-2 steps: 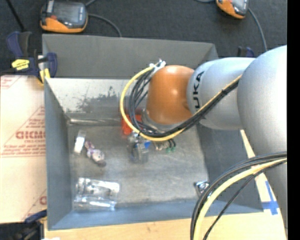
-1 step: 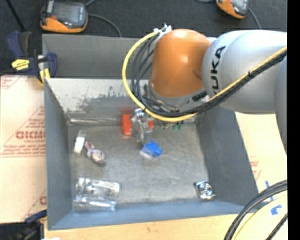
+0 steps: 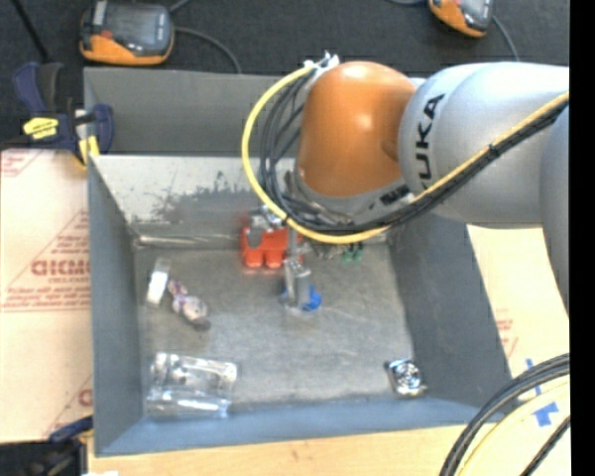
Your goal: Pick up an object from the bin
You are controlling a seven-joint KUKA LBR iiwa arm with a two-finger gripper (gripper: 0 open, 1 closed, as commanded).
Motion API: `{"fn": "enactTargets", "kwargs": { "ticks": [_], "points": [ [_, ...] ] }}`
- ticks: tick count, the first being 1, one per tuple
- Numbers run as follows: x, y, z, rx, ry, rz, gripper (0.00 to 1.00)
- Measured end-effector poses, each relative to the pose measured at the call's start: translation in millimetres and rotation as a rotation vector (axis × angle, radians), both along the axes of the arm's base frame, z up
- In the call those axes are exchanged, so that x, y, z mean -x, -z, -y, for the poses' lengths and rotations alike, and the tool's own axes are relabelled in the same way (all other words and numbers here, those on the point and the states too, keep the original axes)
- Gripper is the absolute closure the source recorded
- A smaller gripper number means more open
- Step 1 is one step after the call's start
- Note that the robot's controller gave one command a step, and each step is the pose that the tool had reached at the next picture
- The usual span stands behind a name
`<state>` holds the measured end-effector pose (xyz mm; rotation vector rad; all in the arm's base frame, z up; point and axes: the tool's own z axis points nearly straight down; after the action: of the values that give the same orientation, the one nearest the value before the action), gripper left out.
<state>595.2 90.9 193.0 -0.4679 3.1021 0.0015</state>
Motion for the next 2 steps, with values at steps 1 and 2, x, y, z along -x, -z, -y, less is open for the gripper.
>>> {"fn": "enactTargets", "kwargs": {
  "ticks": [1,2],
  "points": [
    [7.5,30.9,-58.2,0.001,-0.104,-0.003,0.00],
    [-22.0,98.6,-109.0,-0.002,-0.007,-0.001,0.00]
  ]
}}
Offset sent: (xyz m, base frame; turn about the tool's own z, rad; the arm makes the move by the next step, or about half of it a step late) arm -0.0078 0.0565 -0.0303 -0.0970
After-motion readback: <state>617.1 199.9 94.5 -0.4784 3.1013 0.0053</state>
